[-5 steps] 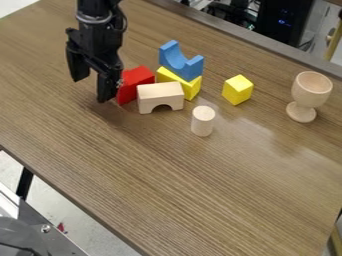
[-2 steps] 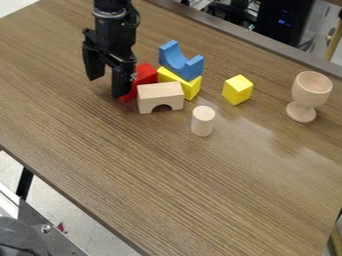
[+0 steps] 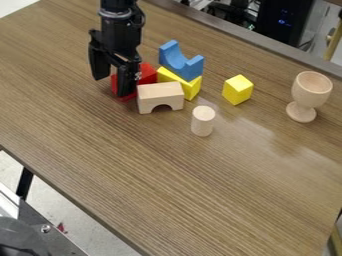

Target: Put rectangle block above blue arch

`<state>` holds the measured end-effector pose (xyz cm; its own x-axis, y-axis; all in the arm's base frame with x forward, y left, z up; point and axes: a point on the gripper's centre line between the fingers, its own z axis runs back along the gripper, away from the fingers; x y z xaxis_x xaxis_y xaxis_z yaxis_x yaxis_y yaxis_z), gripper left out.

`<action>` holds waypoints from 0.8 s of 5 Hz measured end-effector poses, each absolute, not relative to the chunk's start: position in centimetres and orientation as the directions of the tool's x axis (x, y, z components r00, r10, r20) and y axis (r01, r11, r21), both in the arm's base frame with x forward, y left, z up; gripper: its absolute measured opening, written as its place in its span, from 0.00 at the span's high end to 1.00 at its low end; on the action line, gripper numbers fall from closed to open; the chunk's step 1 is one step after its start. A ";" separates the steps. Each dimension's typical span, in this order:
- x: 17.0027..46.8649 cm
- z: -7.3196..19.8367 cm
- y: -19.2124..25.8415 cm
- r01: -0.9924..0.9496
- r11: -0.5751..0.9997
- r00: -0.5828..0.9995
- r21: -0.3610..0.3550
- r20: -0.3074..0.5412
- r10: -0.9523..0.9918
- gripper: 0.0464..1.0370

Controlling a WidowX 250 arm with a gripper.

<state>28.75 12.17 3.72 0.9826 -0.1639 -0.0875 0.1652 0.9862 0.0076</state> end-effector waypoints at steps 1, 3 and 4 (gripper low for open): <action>28.7 3.1 12.1 0.166 0.986 0.981 -0.005 -0.105 -0.165 0.04; 29.0 2.6 12.3 0.163 0.987 0.982 0.009 -0.095 -0.161 0.38; 29.2 2.6 12.4 0.158 0.987 0.984 0.015 -0.082 -0.156 0.45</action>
